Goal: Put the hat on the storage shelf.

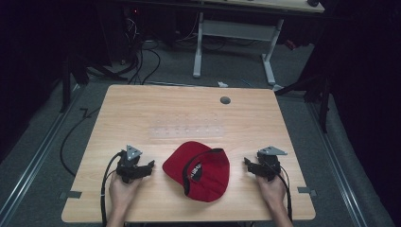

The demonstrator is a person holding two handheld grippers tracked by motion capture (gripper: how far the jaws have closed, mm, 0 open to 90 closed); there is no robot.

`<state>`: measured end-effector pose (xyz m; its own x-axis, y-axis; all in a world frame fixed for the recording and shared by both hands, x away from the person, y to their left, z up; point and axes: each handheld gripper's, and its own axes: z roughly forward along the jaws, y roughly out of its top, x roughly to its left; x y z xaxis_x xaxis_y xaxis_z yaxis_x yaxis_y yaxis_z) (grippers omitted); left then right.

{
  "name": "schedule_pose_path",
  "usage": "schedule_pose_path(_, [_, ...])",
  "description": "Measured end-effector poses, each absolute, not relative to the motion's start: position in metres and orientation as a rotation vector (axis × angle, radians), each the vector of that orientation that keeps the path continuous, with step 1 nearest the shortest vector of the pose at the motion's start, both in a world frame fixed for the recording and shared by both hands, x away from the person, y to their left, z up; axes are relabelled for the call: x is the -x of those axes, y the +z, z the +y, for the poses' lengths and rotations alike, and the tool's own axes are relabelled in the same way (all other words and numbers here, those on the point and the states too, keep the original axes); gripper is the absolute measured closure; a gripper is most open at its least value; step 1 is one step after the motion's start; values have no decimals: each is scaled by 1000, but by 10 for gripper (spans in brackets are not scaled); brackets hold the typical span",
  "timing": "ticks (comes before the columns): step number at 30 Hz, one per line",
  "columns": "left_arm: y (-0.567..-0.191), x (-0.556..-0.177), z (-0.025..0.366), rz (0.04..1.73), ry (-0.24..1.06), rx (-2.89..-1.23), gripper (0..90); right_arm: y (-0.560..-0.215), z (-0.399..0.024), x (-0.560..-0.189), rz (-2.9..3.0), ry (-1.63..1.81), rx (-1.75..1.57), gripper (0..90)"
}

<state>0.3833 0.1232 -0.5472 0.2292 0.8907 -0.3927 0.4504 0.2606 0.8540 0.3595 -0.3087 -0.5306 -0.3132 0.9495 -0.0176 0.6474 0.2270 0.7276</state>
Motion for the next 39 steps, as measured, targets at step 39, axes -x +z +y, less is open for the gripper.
schedule_pose_path(39, [-547,-383,123,1397,491,-1364,272,-514,-305,-336,2086,1088,-1413,461])
